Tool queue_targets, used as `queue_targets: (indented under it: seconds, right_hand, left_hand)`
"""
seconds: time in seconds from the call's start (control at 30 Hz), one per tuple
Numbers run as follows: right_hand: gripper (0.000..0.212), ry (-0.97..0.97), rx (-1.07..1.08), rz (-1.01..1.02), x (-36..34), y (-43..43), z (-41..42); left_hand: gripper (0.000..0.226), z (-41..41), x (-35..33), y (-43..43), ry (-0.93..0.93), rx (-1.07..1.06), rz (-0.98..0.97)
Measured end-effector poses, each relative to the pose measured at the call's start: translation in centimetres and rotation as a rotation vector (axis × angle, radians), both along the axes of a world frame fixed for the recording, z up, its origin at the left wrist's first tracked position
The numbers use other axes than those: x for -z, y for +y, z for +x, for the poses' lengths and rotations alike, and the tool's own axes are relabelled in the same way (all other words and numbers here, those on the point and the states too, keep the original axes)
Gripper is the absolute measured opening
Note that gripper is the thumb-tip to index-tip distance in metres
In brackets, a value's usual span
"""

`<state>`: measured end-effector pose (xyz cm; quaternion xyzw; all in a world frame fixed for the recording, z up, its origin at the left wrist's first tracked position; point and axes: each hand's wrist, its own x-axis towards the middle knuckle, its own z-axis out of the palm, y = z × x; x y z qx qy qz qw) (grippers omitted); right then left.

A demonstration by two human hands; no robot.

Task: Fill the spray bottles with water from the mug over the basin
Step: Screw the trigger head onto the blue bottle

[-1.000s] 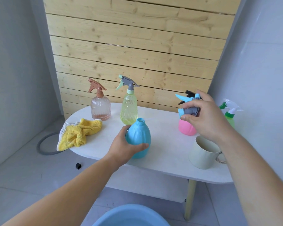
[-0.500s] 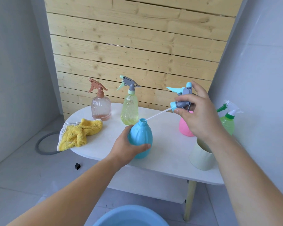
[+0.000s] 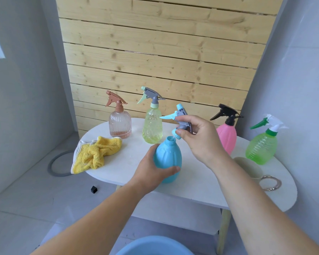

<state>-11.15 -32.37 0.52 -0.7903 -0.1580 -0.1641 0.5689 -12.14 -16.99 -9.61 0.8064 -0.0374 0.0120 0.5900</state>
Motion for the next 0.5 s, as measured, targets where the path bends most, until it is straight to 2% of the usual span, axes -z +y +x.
queue_targets:
  seconds: [0.27,0.37,0.5]
  right_hand:
    - [0.043,-0.051,-0.093,-0.224,0.9,0.2,0.4]
    - [0.047,-0.038,-0.109,-0.317,1.0,-0.3,0.6]
    - [0.067,-0.012,-0.124,-0.347,0.6,-0.9,0.3]
  left_hand:
    - [0.093,0.6,0.0,-0.3,0.023,0.118,-0.019]
    - [0.088,0.8,0.0,-0.5,0.029,0.152,-0.031]
    - [0.088,0.9,-0.1,-0.7,0.031,0.168,-0.021]
